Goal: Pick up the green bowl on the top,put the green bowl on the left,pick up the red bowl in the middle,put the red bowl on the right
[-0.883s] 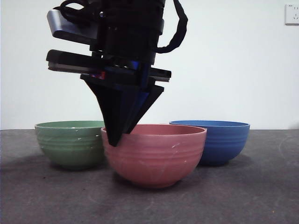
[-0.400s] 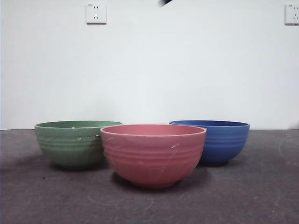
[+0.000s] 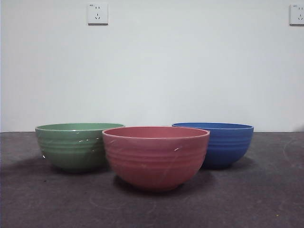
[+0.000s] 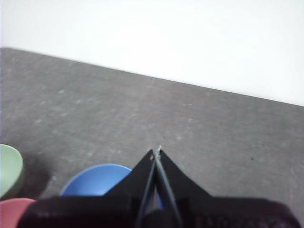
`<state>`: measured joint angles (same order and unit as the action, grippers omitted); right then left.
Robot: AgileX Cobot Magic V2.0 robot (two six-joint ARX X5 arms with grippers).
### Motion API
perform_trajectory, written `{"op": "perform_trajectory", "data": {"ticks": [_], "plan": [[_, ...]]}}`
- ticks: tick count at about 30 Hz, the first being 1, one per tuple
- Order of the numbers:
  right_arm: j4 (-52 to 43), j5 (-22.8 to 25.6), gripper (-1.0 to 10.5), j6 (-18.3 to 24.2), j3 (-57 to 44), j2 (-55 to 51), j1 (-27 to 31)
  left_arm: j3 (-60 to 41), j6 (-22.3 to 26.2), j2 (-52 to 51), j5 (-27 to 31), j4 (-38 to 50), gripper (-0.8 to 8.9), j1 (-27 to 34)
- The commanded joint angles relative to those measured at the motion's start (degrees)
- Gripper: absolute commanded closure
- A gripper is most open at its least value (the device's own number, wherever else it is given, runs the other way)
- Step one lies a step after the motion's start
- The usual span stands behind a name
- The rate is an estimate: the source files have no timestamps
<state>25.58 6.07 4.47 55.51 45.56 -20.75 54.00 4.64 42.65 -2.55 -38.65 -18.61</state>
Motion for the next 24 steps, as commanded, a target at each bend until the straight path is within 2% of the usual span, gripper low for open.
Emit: {"op": "perform_trajectory", "data": {"ticks": [1,4,9,24], "plan": [[-4.72,-0.11,9.6,-0.37,-9.20,-7.34,0.94,-8.28,-3.43,-6.34,-0.07,3.74,8.21,1.53],[-6.58,-0.02,9.6,-1.46,-13.94,-12.28,0.87,-13.88,-3.41,-11.30,0.13,7.02,8.21,2.16],[-4.46,1.44,9.4,-7.23,-14.23,-13.09,0.87,-14.73,-3.74,-12.24,0.81,3.91,8.17,2.19],[-2.12,1.81,9.4,-7.17,-14.21,-12.94,0.87,-14.73,-3.82,-13.20,1.18,2.47,8.17,1.40]]}}
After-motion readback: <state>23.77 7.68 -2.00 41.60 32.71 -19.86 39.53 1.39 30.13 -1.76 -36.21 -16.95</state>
